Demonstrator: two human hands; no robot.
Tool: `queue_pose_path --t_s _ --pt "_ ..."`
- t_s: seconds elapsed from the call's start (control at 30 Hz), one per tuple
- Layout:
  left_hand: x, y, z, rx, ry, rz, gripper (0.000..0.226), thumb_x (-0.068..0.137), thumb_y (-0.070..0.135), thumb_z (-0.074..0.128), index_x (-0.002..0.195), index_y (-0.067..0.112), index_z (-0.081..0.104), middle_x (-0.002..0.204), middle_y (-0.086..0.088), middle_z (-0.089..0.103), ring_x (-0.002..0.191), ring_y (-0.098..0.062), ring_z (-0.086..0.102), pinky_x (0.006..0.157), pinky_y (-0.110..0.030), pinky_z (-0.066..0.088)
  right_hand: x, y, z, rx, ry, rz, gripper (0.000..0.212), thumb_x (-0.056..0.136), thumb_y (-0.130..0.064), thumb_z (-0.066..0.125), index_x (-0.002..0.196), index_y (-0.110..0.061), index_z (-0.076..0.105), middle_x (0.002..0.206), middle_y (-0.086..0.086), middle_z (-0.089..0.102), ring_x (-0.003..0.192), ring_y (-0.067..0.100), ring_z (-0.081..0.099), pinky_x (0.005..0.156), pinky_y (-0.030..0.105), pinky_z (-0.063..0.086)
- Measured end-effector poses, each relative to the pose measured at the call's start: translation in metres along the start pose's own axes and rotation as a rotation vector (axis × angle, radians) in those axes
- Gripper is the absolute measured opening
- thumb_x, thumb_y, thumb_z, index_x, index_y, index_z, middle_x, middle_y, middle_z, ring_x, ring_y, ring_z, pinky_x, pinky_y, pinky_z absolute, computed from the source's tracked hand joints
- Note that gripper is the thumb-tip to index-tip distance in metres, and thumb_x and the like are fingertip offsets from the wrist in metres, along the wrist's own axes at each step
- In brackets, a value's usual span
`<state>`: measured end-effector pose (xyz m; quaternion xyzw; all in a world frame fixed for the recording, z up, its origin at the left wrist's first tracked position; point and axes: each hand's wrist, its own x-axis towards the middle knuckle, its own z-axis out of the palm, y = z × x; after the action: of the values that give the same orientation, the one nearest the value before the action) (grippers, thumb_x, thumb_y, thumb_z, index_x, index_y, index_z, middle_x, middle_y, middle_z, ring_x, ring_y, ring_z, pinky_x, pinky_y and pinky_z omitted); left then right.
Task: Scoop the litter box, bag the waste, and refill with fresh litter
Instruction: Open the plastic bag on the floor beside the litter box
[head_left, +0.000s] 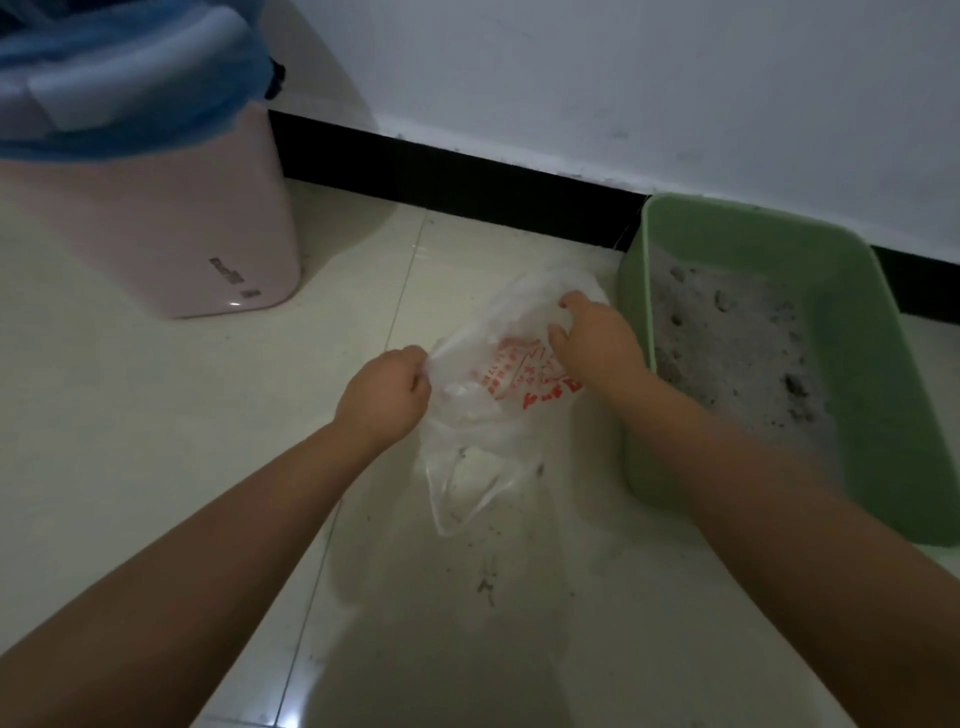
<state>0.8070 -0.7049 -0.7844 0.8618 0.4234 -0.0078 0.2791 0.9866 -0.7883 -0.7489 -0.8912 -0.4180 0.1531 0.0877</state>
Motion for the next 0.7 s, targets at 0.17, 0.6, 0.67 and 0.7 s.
queue_pose_path --t_s 0.17,0.6,0.67,0.7 --pt "-0.004 0.011 -0.005 -0.020 0.025 0.048 0.062 0.090 0.025 0.057 0.144 0.012 0.028 0.138 -0.014 0.043 0.122 -0.030 0.047 0.098 -0.035 0.038 0.006 0.005 -0.009 -0.106 -0.179 -0.047 0.037 0.095 -0.024 0.044 0.123 0.000 0.051 0.125 0.018 0.055 0.116 0.030 0.050 0.091 0.031 0.042" --pt "-0.016 0.083 0.004 0.228 0.280 0.472 0.036 0.072 0.006 0.060 0.104 -0.008 0.064 0.102 -0.028 0.063 0.095 -0.047 0.060 0.080 -0.050 0.050 -0.042 0.076 -0.056 -0.033 -0.142 -0.138 0.030 0.093 -0.022 0.047 0.094 0.001 0.066 0.080 0.013 0.058 0.070 0.022 0.049 0.060 0.024 0.034" --pt "-0.008 0.104 0.014 0.267 0.249 0.626 0.030 0.071 0.010 0.053 0.092 -0.006 0.068 0.093 -0.025 0.066 0.084 -0.042 0.065 0.071 -0.044 0.054 -0.046 0.091 -0.064 -0.089 -0.183 -0.079 0.030 0.094 -0.022 0.046 0.080 0.000 0.061 0.075 0.015 0.058 0.066 0.025 0.050 0.059 0.025 0.033" --pt "-0.002 0.116 0.020 0.292 0.219 0.702 0.032 0.072 0.014 0.046 0.087 -0.004 0.069 0.089 -0.023 0.067 0.080 -0.040 0.066 0.067 -0.041 0.055 -0.049 0.099 -0.067 -0.131 -0.235 -0.041 0.034 0.094 -0.022 0.045 0.067 -0.004 0.053 0.066 0.012 0.052 0.059 0.023 0.045 0.055 0.026 0.031"
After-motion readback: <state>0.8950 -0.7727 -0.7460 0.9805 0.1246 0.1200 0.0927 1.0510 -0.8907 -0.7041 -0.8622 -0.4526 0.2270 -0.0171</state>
